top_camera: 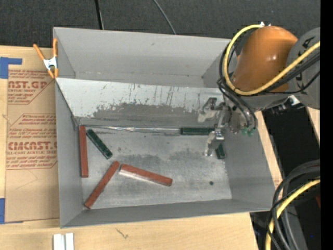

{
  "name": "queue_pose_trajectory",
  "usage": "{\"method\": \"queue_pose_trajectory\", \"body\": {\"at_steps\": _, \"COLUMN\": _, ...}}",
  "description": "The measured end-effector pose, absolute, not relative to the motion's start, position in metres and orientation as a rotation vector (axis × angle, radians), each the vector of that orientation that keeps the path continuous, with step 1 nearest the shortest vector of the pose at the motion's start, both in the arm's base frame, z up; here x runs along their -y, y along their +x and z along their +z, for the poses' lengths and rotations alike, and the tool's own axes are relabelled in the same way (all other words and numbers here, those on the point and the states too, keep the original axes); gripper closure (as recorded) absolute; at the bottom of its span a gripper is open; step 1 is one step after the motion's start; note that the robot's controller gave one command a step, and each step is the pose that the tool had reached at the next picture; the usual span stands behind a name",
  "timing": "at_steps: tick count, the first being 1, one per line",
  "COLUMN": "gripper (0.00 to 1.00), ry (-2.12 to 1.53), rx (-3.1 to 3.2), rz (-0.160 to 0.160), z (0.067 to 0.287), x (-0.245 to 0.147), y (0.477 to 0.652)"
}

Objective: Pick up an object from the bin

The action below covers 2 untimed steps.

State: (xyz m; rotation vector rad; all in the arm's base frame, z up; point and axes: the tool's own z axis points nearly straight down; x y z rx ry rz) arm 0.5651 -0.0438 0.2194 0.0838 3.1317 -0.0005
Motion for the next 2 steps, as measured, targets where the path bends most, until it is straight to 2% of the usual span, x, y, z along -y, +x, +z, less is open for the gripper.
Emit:
{"method": "queue_pose_trajectory", "body": {"at_steps": 1, "gripper": 0.0, "ry": 0.29, "rx": -3.121, "rz": 0.002, "z": 0.161, "x": 0.037, "y": 0.564}}
{"method": "queue_pose_trajectory", "body": {"at_steps": 2, "gripper": 0.0, "ry": 0.191, "rx": -3.133, "rz": 0.0, "z": 0.112, "x": 0.016, "y": 0.567}}
